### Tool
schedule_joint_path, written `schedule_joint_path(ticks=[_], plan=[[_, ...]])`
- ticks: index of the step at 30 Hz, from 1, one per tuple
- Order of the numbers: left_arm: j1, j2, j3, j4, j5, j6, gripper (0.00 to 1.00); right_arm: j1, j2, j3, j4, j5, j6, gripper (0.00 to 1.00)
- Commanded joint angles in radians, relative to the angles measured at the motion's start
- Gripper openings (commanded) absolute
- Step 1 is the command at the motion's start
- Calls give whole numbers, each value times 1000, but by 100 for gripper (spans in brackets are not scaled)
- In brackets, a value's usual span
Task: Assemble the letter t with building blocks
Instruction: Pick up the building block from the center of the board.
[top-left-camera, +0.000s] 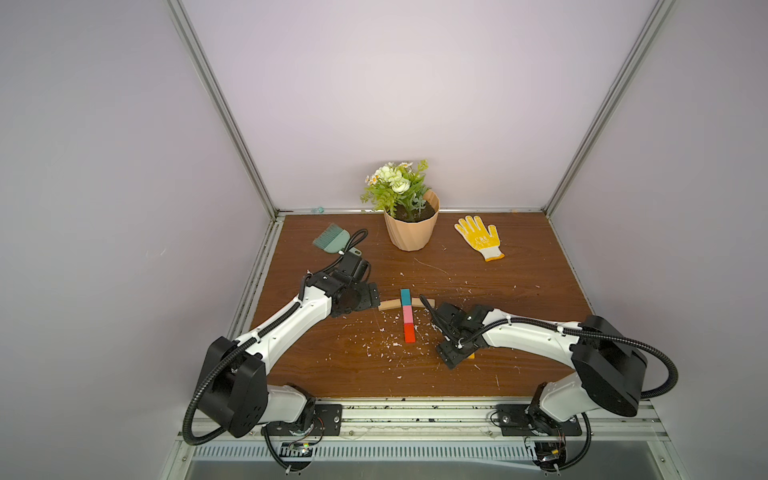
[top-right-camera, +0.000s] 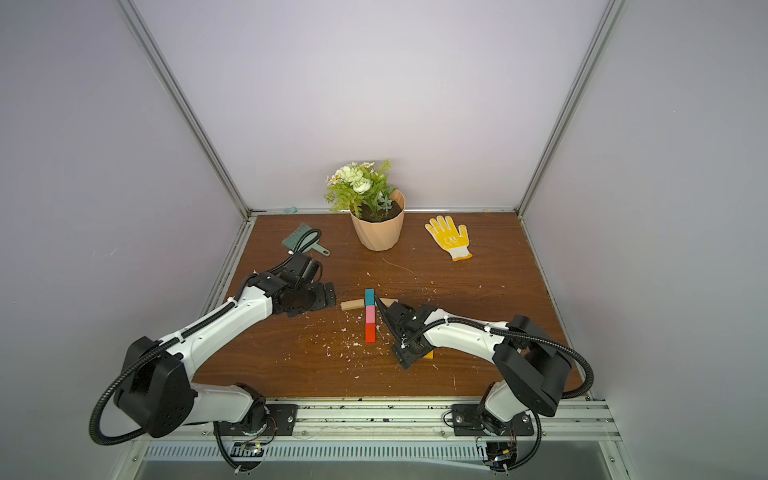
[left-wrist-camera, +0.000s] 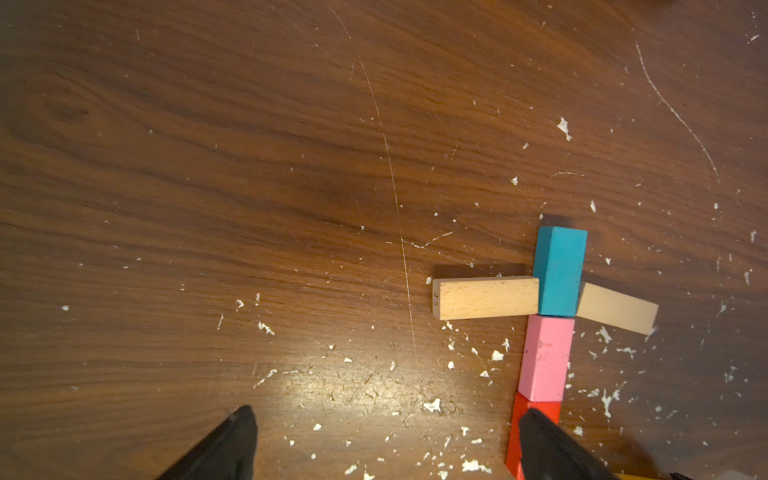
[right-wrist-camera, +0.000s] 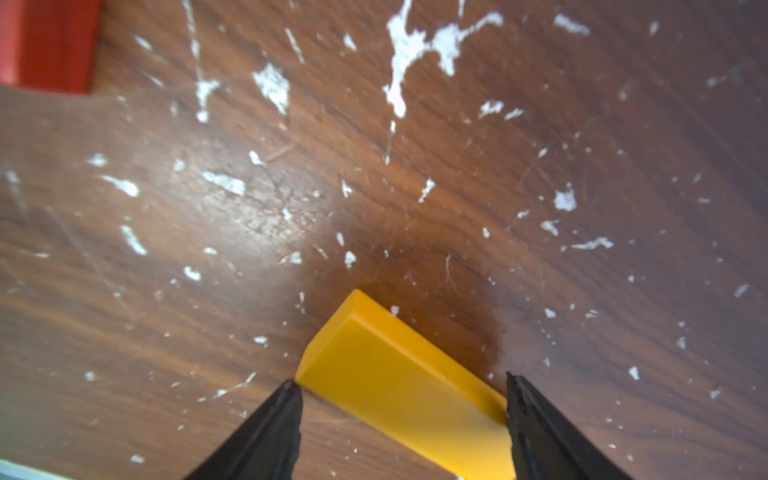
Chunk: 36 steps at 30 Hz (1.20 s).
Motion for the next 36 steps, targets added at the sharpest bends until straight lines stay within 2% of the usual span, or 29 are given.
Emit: schedule_joint_path(ticks=[1, 13, 20, 25, 28, 32, 34, 35, 36], plan=[[11, -21, -1, 0, 5, -4, 99, 4, 7, 12, -3, 26, -8, 77], [14, -15, -7, 6, 18, -14, 99, 14, 12, 17, 15, -1, -17, 57], [16, -8, -2, 7, 15, -12, 99, 16, 18, 25, 15, 14, -20, 30], [24, -2, 7, 7, 9, 3, 98, 18, 26, 122, 29, 13, -51, 28], [50, 3, 22, 4, 12, 22, 99, 18, 43, 248, 34, 18, -132, 23], [117, 5, 25, 4, 34, 54, 98, 16, 115, 384, -14, 180, -311, 16], [146, 5, 21, 2, 43, 69, 98, 12, 150, 413, -42, 206, -431, 14], [158, 5, 17, 5, 47, 75, 99, 13, 152, 397, -22, 230, -492, 10], [168, 6, 9, 9, 47, 79, 99, 14, 145, 376, 5, 262, -536, 2]])
